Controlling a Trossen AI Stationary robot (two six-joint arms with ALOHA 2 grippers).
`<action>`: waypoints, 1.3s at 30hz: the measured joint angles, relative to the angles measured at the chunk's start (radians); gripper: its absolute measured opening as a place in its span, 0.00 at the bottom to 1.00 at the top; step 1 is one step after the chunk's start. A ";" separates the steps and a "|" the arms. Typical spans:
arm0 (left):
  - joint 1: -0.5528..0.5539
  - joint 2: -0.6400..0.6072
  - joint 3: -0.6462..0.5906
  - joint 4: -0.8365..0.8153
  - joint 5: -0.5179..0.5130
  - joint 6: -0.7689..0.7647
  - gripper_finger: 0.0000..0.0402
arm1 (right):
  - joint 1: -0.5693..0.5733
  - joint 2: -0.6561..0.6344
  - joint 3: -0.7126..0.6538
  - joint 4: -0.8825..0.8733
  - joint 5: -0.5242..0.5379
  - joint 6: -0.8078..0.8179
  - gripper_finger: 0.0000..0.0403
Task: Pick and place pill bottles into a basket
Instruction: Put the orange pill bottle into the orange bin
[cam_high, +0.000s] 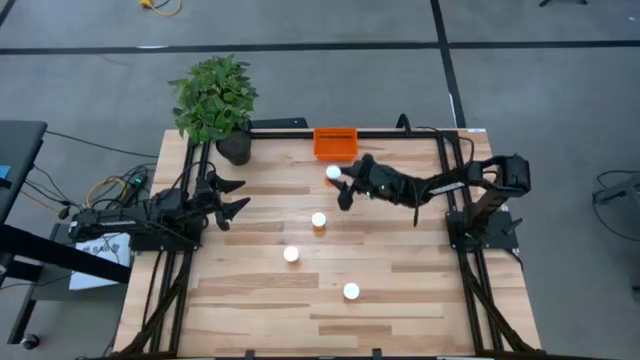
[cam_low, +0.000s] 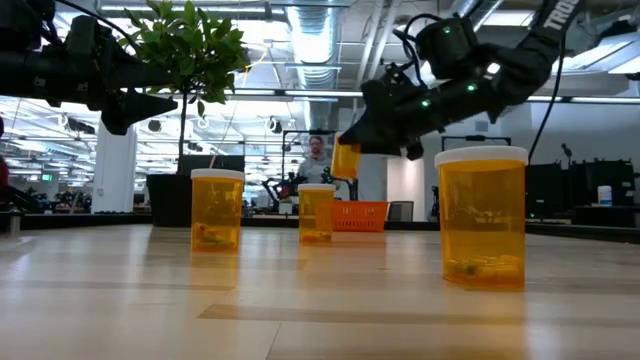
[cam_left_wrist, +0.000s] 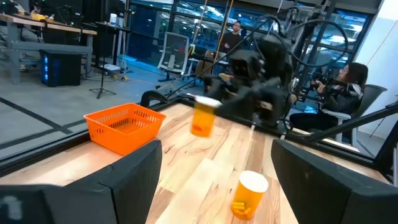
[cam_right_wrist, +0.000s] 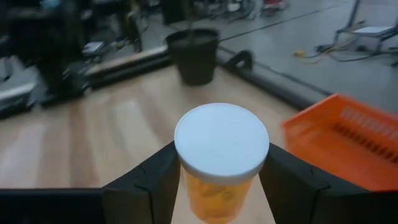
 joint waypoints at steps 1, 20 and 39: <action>0.000 0.000 0.000 0.000 0.000 0.000 0.73 | -0.016 0.000 0.010 0.000 0.000 0.000 0.46; 0.000 0.000 0.000 0.000 0.000 0.000 0.73 | -0.249 0.000 0.131 -0.024 0.000 -0.001 0.47; 0.000 0.000 0.000 0.000 0.000 0.002 0.73 | -0.415 0.000 0.131 -0.150 -0.018 -0.009 0.48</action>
